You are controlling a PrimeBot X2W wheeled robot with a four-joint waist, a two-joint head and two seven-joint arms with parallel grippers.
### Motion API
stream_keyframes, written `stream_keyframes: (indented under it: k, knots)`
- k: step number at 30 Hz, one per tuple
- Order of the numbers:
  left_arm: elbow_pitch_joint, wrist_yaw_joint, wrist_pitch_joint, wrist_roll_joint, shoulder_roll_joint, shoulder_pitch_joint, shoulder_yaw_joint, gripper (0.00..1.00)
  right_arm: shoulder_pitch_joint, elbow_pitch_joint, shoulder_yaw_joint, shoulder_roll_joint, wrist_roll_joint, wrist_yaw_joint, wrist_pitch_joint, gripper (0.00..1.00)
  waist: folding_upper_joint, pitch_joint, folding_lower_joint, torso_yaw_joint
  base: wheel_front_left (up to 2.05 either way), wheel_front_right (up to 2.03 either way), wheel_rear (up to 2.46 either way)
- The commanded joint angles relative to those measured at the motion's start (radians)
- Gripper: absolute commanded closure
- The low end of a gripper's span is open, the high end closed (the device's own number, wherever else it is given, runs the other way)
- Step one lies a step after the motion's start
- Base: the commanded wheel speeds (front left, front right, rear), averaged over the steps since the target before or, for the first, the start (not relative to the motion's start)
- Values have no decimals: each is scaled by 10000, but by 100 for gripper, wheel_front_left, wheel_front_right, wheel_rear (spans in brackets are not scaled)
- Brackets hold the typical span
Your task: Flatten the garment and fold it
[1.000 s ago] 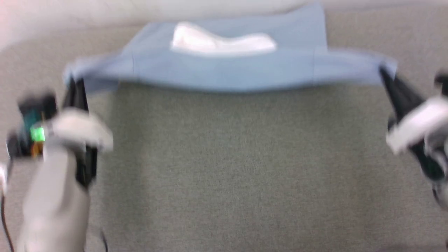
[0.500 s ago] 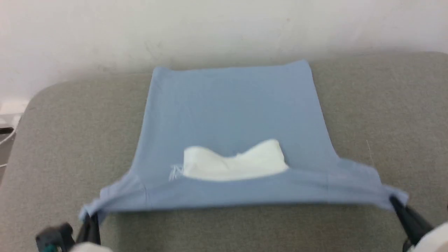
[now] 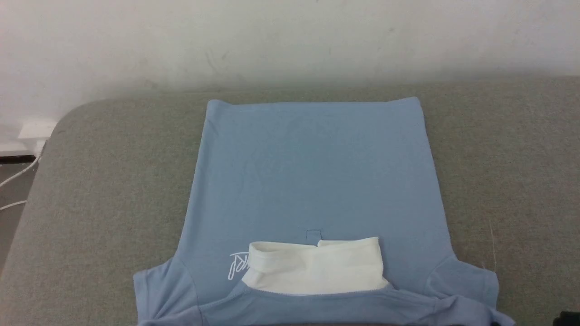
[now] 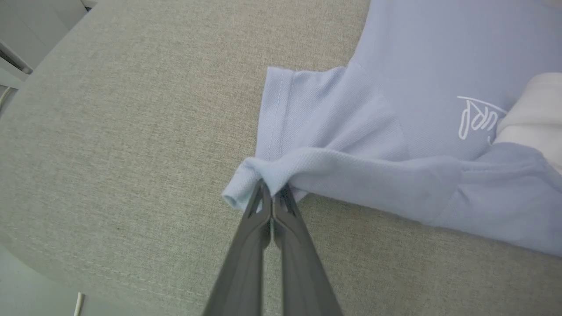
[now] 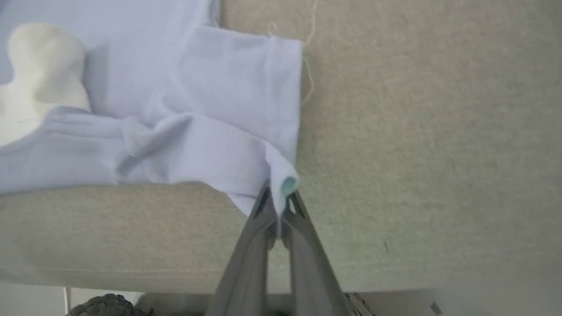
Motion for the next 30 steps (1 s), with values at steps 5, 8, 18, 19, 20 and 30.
stream_keyframes:
  k: [5, 8, 18, 19, 20, 30]
  knots:
    - [-30, -144, -369, -24, -108, -418, -97, 100, -478, -984, -494, 374, 600, -19, -782, 0, -1, 216, 0, 414, 0, 0, 0]
    - [-177, -229, -577, 5, -187, -704, -182, 100, -1032, -1151, -1080, 612, 677, -19, -1289, 0, -1, 409, 0, 685, 0, 0, 0]
    - [-811, -272, -1196, 280, -566, -1684, -558, 100, -5984, 2589, -1543, -574, 693, -19, -1446, 0, -1, 1790, 0, 1632, 0, 0, 0]
    - [-859, -287, -1278, 310, -622, -1807, -612, 100, -6543, 3099, -1523, -763, 708, -19, -1354, 0, -1, 1964, 0, 1763, 0, 0, 0]
    - [-912, -302, -1376, 333, -695, -1924, -668, 100, -7089, 3603, -1474, -953, 731, -19, -1191, 0, -1, 2134, 0, 1909, 0, 0, 0]
    - [-1378, -549, -2253, 471, -1333, -2912, -1232, 100, -11676, 6866, -388, -2533, 1017, -19, 1116, 0, -1, 3677, 0, 3076, 0, 0, 0]
